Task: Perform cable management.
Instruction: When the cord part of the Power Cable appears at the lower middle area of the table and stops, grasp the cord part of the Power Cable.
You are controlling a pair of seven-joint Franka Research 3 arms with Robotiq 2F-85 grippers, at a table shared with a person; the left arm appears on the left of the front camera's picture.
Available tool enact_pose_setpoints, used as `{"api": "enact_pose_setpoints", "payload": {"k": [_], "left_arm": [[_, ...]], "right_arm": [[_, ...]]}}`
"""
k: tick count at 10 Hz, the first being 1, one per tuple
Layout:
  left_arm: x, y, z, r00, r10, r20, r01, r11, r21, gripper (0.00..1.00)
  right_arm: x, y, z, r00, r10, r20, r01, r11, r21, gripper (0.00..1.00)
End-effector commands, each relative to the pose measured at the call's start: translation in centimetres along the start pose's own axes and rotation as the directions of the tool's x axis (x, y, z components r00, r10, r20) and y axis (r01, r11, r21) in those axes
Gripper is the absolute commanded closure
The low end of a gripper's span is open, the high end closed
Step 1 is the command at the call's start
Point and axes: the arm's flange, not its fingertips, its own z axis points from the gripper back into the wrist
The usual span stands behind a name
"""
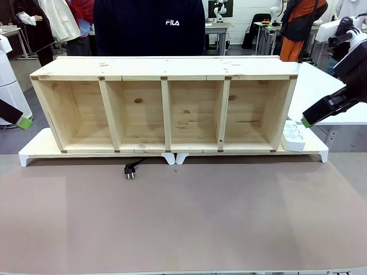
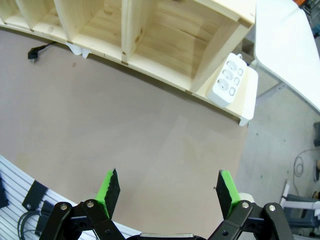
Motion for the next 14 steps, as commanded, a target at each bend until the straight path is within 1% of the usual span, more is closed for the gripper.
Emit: {"api": "enact_pose_setpoints", "payload": {"k": [1,14], "left_arm": [[0.07,-0.09,0.04,1.0,-0.003,0.005,0.003,1.0,-0.002,0.0],[0.07,-0.09,0.04,1.0,-0.003,0.005,0.003,1.0,-0.002,0.0]], "right_arm": [[0.05,-0.03,-0.09,1.0,-0.001,0.0,0.001,1.0,0.0,0.0],[0.05,-0.03,-0.09,1.0,-0.001,0.0,0.001,1.0,0.0,0.0]]}}
